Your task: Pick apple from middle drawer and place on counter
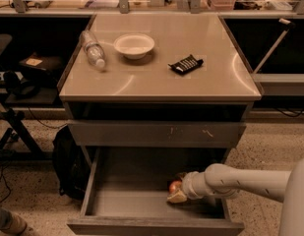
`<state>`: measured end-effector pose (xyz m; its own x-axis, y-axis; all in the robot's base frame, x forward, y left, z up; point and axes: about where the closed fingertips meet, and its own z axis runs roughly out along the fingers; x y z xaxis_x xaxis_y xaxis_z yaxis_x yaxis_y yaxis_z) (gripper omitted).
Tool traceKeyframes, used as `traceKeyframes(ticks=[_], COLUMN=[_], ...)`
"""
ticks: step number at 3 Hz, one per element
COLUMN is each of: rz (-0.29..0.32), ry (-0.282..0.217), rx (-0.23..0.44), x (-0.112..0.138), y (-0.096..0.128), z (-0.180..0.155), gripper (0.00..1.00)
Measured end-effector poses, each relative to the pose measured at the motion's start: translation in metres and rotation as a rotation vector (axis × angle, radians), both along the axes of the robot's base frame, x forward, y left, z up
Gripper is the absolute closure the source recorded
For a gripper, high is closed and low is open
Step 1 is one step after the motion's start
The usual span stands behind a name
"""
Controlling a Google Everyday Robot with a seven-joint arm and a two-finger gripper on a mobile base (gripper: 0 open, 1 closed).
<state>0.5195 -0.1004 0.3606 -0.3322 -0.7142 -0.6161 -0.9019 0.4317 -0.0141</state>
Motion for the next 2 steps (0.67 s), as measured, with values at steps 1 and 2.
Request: traceKeyframes(ticks=[1,2], rz=[0.000,-0.029], ry=[0.000,-0.028], rx=[0.000,-0.013], x=[0.000,-0.002], y=[0.000,-0.014], z=[0.000,0.026], gripper=[0.65,0.88])
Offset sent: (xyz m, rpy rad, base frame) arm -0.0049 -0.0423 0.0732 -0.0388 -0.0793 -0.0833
